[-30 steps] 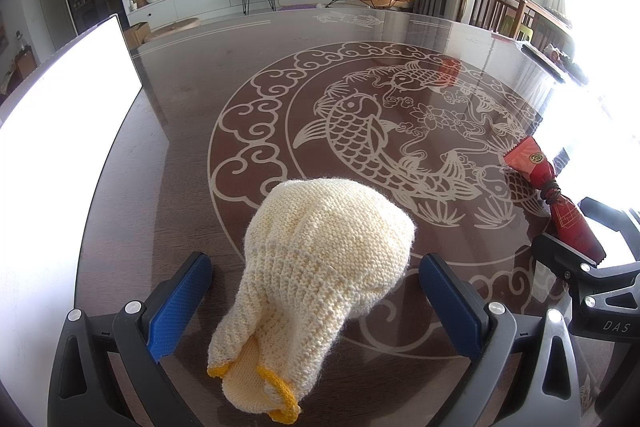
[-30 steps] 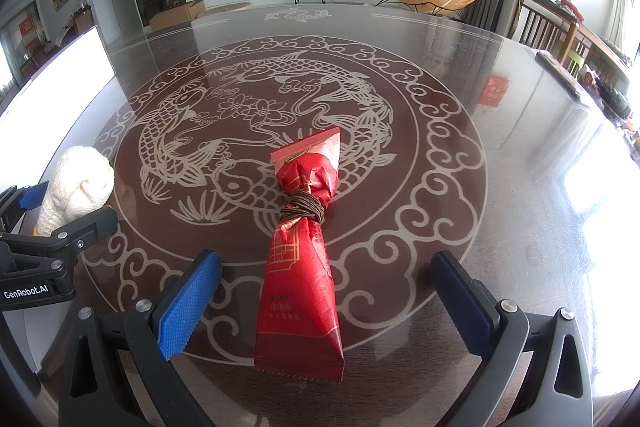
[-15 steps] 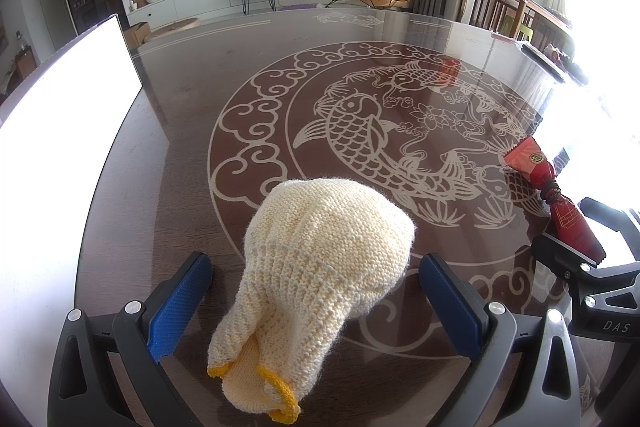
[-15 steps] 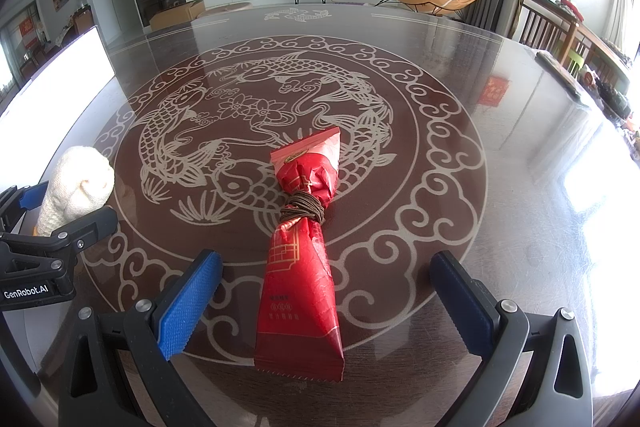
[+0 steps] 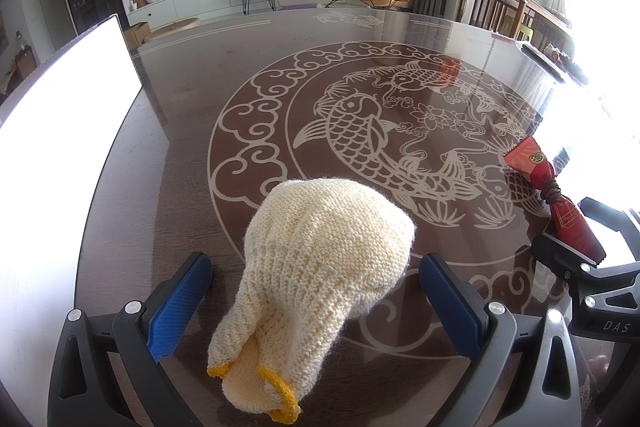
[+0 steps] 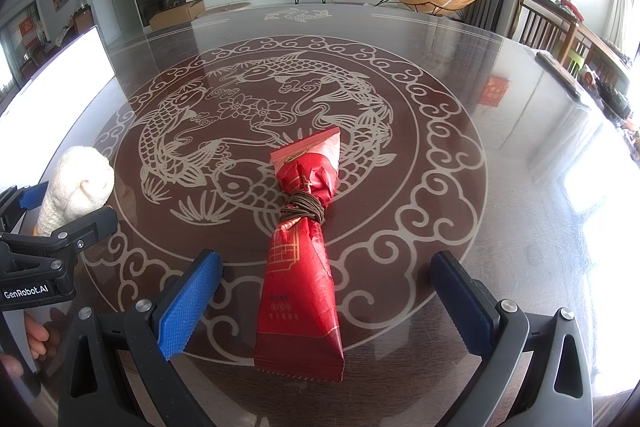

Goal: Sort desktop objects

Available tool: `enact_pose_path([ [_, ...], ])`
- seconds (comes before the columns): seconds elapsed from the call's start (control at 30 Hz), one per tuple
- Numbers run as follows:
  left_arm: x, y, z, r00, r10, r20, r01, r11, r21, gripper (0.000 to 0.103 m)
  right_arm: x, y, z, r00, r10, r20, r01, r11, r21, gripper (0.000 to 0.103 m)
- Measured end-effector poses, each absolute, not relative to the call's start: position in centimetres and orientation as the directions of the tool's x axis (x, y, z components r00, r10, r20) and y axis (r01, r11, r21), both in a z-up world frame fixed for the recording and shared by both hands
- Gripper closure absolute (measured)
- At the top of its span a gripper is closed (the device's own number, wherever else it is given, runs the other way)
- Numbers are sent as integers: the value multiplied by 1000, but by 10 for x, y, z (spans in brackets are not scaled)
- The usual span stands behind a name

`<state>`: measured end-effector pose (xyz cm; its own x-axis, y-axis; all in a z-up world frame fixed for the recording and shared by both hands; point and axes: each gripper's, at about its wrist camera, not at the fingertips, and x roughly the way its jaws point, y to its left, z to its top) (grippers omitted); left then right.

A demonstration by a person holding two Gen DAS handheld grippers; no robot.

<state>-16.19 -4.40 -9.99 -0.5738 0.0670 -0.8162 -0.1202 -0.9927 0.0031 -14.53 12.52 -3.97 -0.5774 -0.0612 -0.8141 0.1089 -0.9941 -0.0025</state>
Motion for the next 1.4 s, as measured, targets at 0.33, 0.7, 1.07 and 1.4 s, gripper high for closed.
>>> enact_pose_path([
  [0.33,-156,-71,-90,-400,167,-901,-227,-971,-80,0,-145,125,-39,-577,-60,-814,109,-994,-4,0],
  [0.7,-173,-53,-82,-453,192,-871,-281,-957,-66,54,-215,141,-21,-303,-176,-937,263,-960,96,3],
  [1.07,-125,-86,-35,-579,257,-774,-224,-963,-152,61,-204,106,-14,-307,-193,-932,295,-950,100,83],
  [1.4,-54,-197,68,-726,261,-636,-118,-959,-259,61,-162,20,101,-402,-441,-803,466,-853,234,83],
])
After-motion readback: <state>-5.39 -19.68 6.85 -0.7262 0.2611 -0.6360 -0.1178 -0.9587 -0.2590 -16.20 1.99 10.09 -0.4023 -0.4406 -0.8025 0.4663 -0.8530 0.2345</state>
